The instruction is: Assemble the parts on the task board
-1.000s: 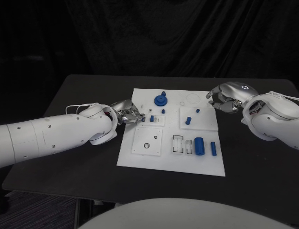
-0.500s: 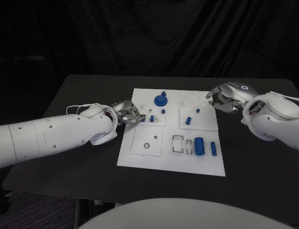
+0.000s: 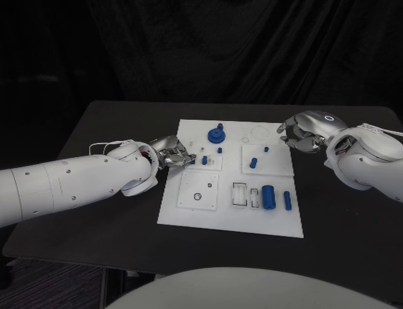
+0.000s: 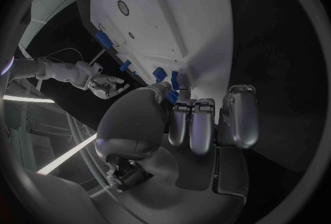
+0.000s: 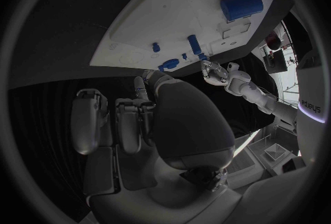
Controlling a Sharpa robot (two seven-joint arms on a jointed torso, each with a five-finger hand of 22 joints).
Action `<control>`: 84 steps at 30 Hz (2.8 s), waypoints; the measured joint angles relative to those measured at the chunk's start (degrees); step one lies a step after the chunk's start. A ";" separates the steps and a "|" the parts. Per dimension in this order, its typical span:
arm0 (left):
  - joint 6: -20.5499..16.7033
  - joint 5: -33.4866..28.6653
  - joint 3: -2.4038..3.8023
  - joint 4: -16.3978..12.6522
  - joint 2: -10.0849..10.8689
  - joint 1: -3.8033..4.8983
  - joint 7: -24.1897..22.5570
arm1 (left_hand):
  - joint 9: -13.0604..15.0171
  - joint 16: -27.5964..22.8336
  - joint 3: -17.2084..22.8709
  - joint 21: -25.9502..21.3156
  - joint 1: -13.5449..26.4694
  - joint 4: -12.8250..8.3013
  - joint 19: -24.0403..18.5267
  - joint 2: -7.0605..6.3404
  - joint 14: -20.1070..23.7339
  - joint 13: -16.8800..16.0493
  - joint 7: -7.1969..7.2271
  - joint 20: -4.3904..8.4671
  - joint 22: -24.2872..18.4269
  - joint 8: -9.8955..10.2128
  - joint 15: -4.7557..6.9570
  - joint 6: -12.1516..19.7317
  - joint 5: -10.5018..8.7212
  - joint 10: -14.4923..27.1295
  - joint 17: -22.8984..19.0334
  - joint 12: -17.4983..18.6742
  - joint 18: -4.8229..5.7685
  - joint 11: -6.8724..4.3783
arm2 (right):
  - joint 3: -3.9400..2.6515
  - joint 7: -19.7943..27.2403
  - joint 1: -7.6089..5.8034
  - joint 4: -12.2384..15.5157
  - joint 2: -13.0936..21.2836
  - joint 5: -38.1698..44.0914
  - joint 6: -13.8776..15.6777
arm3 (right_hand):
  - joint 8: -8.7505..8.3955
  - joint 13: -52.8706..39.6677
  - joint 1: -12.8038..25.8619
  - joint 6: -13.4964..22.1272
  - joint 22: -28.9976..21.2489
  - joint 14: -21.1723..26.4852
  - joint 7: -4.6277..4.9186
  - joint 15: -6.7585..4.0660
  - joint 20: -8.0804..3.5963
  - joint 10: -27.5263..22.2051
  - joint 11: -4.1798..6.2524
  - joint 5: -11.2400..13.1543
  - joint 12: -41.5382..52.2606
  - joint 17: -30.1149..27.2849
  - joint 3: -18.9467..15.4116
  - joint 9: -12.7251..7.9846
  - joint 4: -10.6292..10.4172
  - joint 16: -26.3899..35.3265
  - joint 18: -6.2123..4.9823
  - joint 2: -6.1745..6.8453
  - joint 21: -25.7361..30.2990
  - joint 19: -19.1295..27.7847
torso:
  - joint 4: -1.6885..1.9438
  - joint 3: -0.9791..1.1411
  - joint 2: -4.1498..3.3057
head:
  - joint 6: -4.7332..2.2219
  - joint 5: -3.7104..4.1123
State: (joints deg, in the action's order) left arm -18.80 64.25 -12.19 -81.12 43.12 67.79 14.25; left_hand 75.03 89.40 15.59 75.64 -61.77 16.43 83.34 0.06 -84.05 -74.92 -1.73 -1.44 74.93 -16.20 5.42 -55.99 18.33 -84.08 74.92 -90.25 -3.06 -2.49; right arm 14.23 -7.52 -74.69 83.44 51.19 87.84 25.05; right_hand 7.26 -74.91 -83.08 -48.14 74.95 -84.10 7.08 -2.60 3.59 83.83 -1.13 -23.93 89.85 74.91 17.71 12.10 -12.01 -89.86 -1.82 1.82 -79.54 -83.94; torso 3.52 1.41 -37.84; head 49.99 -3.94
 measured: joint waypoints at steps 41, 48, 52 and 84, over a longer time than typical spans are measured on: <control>-2.98 0.04 -0.02 1.32 -0.06 -0.16 -5.25 | -0.04 -0.26 1.35 -0.23 -5.02 -0.23 0.00 -0.77 0.00 0.00 0.11 0.00 0.00 -2.21 0.00 0.74 5.97 0.00 0.00 0.30 0.00 0.00 | 0.00 -0.10 0.20 -0.06 -0.04 -0.01 -0.25 | 0.00 0.00 0.00 0.04 -0.03 0.00 0.03 0.00 0.00 0.00 0.00 0.00 0.00 0.00 0.16 -0.04 0.16 0.00 0.00 0.00 0.23 0.00 | 0.01 0.01 -0.03 | 0.00 -0.05; -2.97 0.04 -0.03 2.02 -0.39 -0.22 -4.62 | -0.04 -0.26 0.29 -0.45 -4.04 0.02 0.00 -0.44 0.00 0.00 0.09 0.00 0.00 -2.21 0.00 1.14 2.59 0.00 0.00 0.45 0.00 0.00 | 0.00 -0.12 0.20 -0.08 -0.06 -0.02 -0.30 | 0.00 0.00 0.00 0.04 -0.03 0.00 0.04 0.00 0.00 0.00 0.00 0.00 0.00 0.00 0.16 -0.04 0.16 0.00 0.00 0.00 0.22 0.00 | 0.02 0.01 -0.03 | 0.00 -0.05; -2.96 0.04 -0.03 2.28 -0.51 -0.41 -4.34 | -0.04 -0.26 -0.24 -0.45 -3.62 0.07 0.00 -0.30 0.00 0.00 0.09 0.00 0.00 -2.21 0.00 1.14 1.13 0.00 0.00 0.45 0.00 0.00 | 0.00 -0.13 0.20 -0.08 -0.02 -0.02 -0.32 | 0.00 0.00 0.00 0.04 -0.03 0.00 0.04 0.00 0.00 0.00 0.00 0.00 0.00 0.00 0.16 -0.04 0.16 0.00 0.00 0.00 0.23 0.00 | 0.02 0.00 -0.03 | 0.00 -0.05; -2.98 0.06 -0.01 1.87 -0.43 -0.83 -4.20 | -0.34 -0.25 -1.27 -0.44 -2.93 0.16 0.00 -0.06 0.00 0.00 0.09 0.00 0.00 -2.21 0.00 1.13 -0.55 0.00 0.00 0.44 0.00 0.00 | 0.00 -0.14 0.37 -0.17 -0.03 -0.02 -0.42 | 0.00 0.00 0.23 0.04 -0.04 0.00 0.04 0.00 0.00 0.00 0.00 0.00 0.00 0.00 0.16 -0.04 0.16 0.00 0.00 0.23 0.22 0.00 | 0.01 -0.02 -0.01 | 0.00 -0.09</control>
State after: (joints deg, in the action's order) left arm -21.77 64.31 -12.20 -79.25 42.69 66.97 10.05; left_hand 74.69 89.15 14.32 75.19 -64.71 16.59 83.34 0.00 -84.04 -74.92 -1.64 -1.44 74.93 -18.41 5.41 -54.86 17.78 -84.08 74.92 -89.80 -3.06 -2.50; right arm 14.23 -7.67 -74.31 83.27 51.16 87.82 24.63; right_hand 7.26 -74.91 -82.85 -48.10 74.91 -84.10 7.12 -2.60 3.59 83.83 -1.13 -23.93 89.85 74.91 17.87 12.06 -11.85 -89.86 -1.82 2.05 -79.32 -83.95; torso 3.53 1.40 -37.85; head 49.99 -4.03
